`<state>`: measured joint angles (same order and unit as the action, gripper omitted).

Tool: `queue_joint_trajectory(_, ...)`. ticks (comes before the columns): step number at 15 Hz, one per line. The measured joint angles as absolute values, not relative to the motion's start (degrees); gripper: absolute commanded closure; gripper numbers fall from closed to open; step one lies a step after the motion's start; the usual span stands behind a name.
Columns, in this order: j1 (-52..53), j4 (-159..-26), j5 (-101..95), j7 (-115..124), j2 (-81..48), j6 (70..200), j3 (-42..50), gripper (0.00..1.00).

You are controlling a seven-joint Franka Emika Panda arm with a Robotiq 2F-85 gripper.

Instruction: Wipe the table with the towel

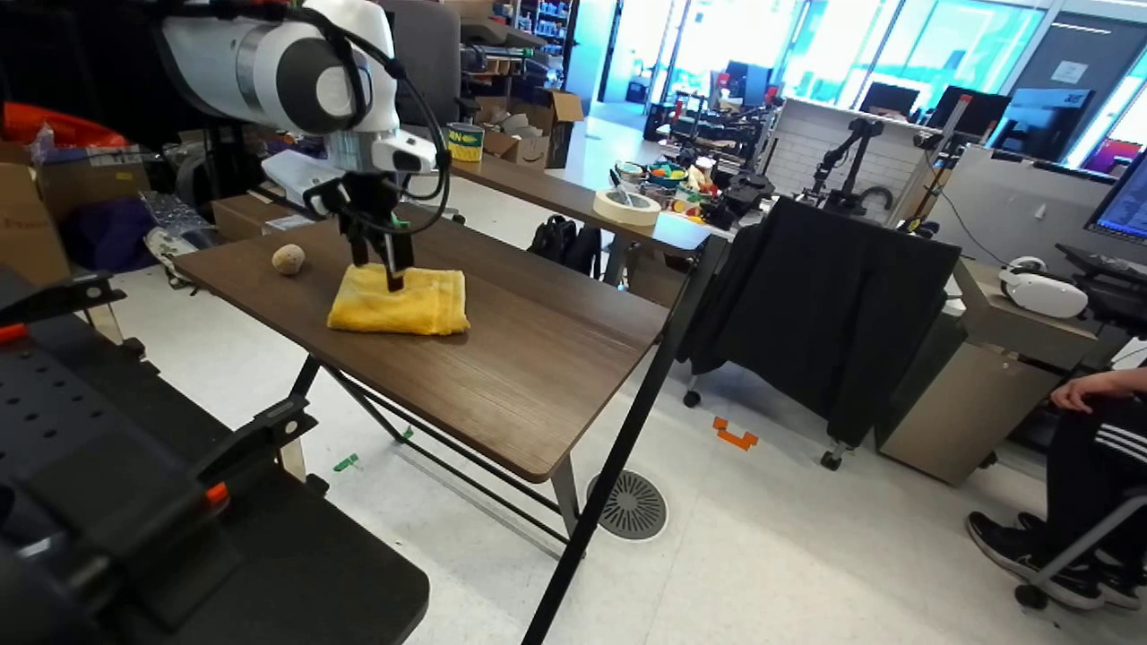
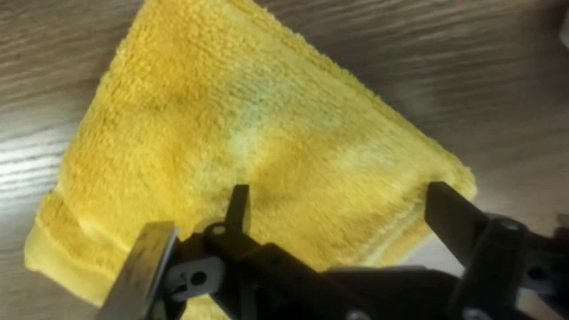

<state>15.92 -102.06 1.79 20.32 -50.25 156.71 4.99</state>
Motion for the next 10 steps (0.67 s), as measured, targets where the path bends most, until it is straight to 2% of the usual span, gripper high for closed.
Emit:
queue_joint_trajectory(6, 12.8, -106.0, 1.7, 11.4, -37.1, 154.1, 1.3, 0.00)
queue_joint_trajectory(10, 12.1, -107.3, 1.7, 10.5, -36.3, 154.0, 0.7, 0.00)
